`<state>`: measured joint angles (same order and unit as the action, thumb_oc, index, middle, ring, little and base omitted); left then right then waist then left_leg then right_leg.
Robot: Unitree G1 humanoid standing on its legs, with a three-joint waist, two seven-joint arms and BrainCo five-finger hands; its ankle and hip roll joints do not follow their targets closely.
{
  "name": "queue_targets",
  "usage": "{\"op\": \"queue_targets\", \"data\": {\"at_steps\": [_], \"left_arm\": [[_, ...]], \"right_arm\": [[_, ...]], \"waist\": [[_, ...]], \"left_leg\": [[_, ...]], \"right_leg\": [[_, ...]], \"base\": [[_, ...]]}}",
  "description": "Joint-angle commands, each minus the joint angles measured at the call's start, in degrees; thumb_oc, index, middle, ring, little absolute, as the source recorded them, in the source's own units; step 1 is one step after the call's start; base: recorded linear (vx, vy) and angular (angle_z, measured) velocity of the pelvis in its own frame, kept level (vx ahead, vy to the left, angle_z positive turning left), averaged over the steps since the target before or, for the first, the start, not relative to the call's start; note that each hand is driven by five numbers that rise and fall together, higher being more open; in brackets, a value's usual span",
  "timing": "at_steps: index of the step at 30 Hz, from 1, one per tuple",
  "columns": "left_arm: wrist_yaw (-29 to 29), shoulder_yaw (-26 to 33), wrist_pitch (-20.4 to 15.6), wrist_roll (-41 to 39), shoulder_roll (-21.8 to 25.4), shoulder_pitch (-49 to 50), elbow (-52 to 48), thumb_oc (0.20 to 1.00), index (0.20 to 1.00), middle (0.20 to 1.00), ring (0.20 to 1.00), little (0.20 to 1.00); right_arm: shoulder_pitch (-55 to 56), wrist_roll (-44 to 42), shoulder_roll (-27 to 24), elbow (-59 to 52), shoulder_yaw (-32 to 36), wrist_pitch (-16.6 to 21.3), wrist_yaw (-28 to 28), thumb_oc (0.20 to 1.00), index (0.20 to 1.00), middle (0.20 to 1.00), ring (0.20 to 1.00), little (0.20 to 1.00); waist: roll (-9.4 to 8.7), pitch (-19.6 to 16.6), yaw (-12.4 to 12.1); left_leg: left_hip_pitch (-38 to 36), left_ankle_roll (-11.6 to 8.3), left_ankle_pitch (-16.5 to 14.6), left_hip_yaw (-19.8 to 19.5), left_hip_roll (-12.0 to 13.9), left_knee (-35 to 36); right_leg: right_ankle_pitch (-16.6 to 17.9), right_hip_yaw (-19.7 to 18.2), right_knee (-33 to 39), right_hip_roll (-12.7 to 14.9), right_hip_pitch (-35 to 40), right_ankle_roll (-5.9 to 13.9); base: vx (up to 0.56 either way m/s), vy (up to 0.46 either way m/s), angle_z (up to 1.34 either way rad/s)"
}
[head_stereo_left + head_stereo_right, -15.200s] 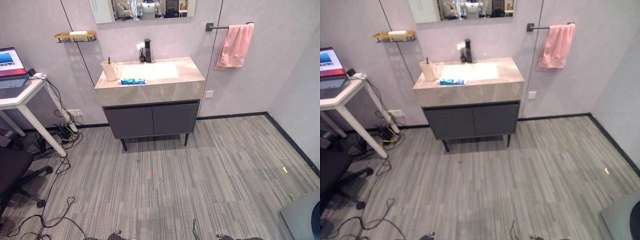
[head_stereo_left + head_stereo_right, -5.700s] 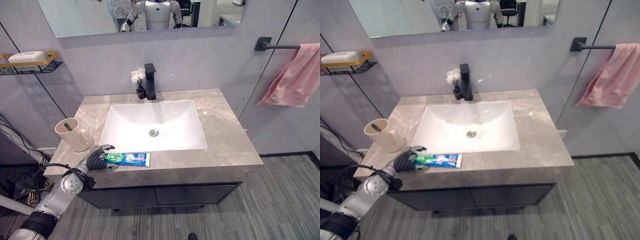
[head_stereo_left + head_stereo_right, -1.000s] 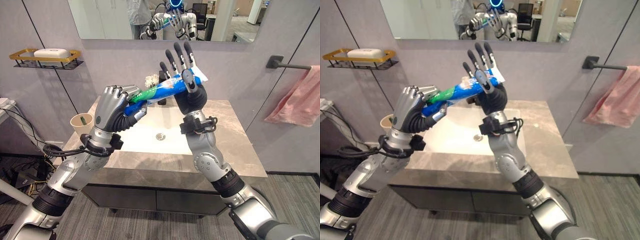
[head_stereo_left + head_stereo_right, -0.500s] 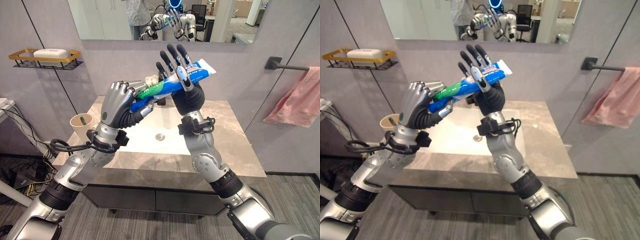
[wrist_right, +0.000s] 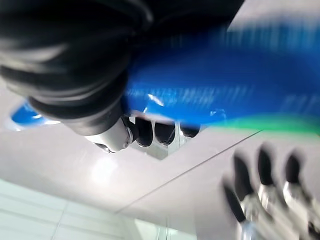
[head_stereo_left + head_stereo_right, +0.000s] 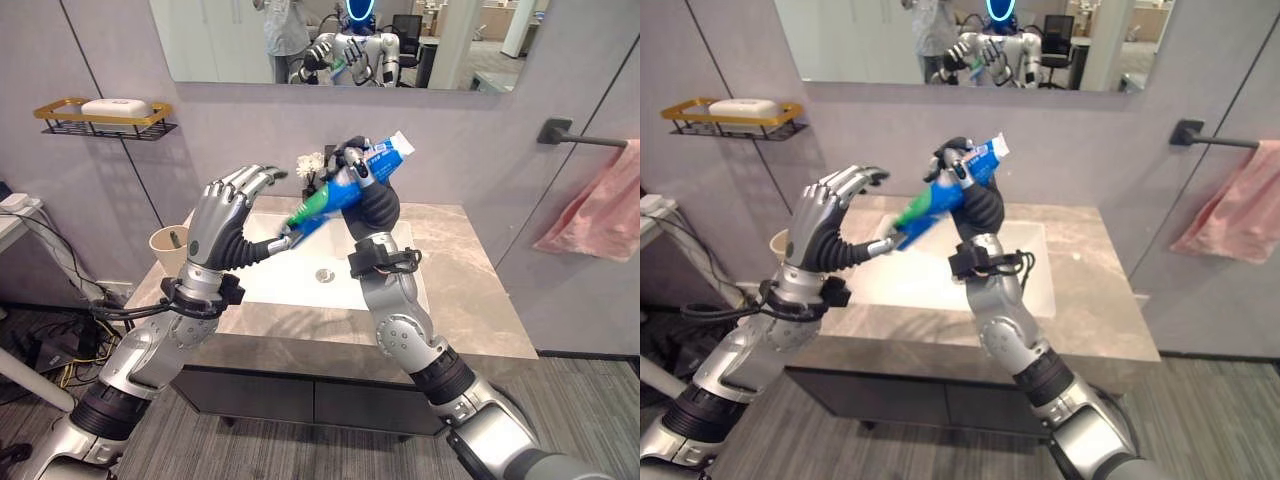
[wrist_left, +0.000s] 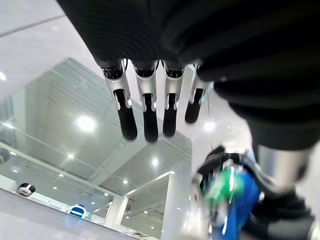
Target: Put brush and paste in cup on sink, flatten towel.
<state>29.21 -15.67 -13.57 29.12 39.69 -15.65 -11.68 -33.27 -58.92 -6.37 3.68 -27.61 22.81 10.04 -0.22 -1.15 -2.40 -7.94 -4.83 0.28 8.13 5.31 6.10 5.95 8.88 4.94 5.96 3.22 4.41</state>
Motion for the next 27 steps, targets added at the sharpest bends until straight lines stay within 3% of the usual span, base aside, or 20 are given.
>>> {"op": "queue_targets", "data": {"at_steps": [1,4,7,11,14,21,27], "left_arm": [[2.85,4.04,-0.09,-2.69,2.22,0.32,-2.54,1.000,1.000,1.000,1.000,1.000],[2.43,6.28,-0.56,-5.17,1.77,6.09,-2.76,1.000,1.000,1.000,1.000,1.000],[1.00,8.91,-1.25,-13.40,-0.88,14.66,0.46,1.000,1.000,1.000,1.000,1.000],[-1.31,12.40,1.20,-20.31,-2.50,25.66,9.79,1.000,1.000,1.000,1.000,1.000],[-1.77,12.75,2.58,-22.18,-3.65,27.30,14.27,1.000,1.000,1.000,1.000,1.000],[-5.91,8.79,5.29,-22.21,-4.66,26.34,28.49,1.000,1.000,1.000,1.000,1.000],[-10.93,2.43,7.13,-22.17,-6.72,24.71,42.05,1.000,1.000,1.000,1.000,1.000]], "right_arm": [[-4.67,0.57,2.38,-1.21,4.24,4.36,0.68,0.200,0.200,0.200,0.200,0.200],[-5.25,1.64,1.62,-0.69,5.66,4.61,2.05,0.200,0.200,0.200,0.200,0.200],[-6.21,3.51,0.27,-0.14,7.42,4.44,3.83,0.200,0.200,0.200,0.200,0.200],[-9.22,5.57,-3.27,0.36,11.27,4.90,5.82,0.200,0.200,0.200,0.200,0.200],[-10.55,6.03,-3.41,0.66,12.46,5.45,6.71,0.200,0.200,0.200,0.200,0.200],[-15.11,7.45,-4.47,3.55,13.04,5.14,7.80,0.200,0.200,0.200,0.200,0.200],[-23.02,9.00,-4.10,10.92,11.58,3.42,8.29,0.200,0.200,0.200,0.200,0.200]], "waist": [[-2.85,-0.81,-0.55],[-3.12,-0.36,-1.75],[-3.47,0.06,-3.49],[-4.47,1.16,-8.77],[-5.04,1.35,-10.40],[-6.29,1.86,-13.49],[-7.04,2.40,-14.55]], "left_leg": [[0.92,0.71,-1.71,-1.35,-1.06,-1.10],[1.39,0.80,-1.52,-2.47,-1.40,-1.10],[2.12,1.00,-1.19,-3.87,-1.86,-1.10],[4.32,1.49,-0.25,-7.61,-3.07,-1.10],[5.07,1.71,0.07,-9.11,-3.66,-1.10],[7.31,2.05,0.74,-12.37,-4.95,-1.10],[8.71,2.53,0.88,-12.83,-5.92,-1.10]], "right_leg": [[-0.24,-1.09,-0.15,4.61,3.85,2.20],[-0.17,-0.10,-0.34,4.90,4.10,2.22],[-0.02,1.18,-0.58,5.29,4.16,2.29],[0.40,5.22,-0.32,6.19,5.04,2.83],[0.69,6.90,-0.30,6.50,5.37,3.09],[1.31,10.79,-0.30,7.39,5.90,3.72],[2.64,11.37,-0.43,8.28,5.19,4.35]], "base": [[0.00,0.006,0.17],[-0.01,0.008,0.25],[-0.02,0.011,0.20],[-0.02,0.009,0.37],[0.00,0.009,0.41],[0.00,0.023,0.40],[0.01,0.047,0.15]]}}
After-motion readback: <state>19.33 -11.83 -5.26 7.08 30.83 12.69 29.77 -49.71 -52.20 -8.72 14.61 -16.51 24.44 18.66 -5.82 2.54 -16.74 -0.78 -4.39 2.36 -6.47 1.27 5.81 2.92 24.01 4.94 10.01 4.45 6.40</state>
